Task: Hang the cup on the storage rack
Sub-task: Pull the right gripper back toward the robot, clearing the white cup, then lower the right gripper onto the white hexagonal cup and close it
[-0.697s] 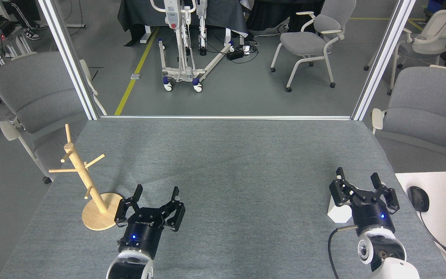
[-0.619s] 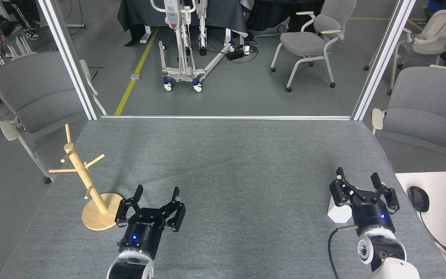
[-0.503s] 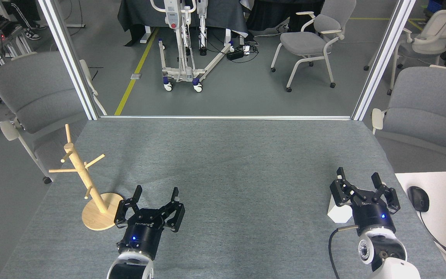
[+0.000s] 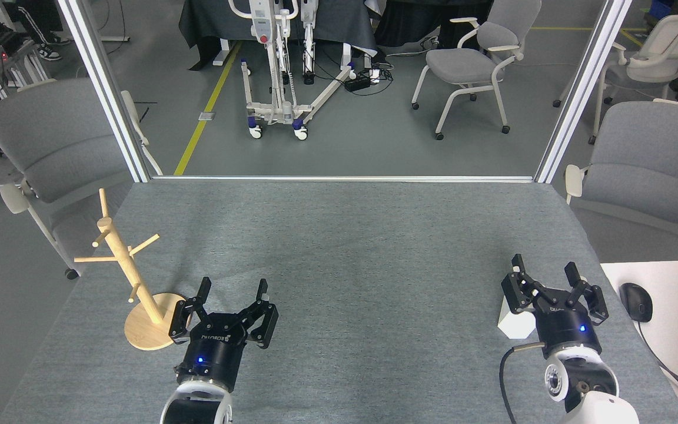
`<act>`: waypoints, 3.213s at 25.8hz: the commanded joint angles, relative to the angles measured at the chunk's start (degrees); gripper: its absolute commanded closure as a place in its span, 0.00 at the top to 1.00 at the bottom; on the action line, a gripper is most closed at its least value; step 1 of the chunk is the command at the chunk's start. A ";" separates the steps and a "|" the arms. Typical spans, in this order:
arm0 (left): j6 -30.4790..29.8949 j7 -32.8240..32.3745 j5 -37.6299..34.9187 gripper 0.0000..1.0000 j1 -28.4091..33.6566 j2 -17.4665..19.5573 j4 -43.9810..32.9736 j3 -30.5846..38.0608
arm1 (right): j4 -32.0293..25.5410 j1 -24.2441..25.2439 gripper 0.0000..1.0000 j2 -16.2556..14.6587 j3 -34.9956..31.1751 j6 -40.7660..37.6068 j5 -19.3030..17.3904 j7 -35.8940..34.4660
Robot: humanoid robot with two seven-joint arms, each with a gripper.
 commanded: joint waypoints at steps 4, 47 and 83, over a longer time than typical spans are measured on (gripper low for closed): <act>-0.15 -0.04 -0.01 0.99 0.00 0.07 0.30 -0.03 | 0.01 0.34 1.00 0.17 0.01 0.08 0.09 -0.01; 0.11 -0.04 -0.01 0.99 0.09 -0.19 3.29 -1.00 | 3.52 13.18 1.00 -2.29 0.01 -0.10 0.97 -5.19; 0.20 -0.04 -0.10 0.99 -3.42 -0.45 8.21 -0.91 | 14.86 3.42 0.99 -4.40 3.70 0.52 5.54 -8.44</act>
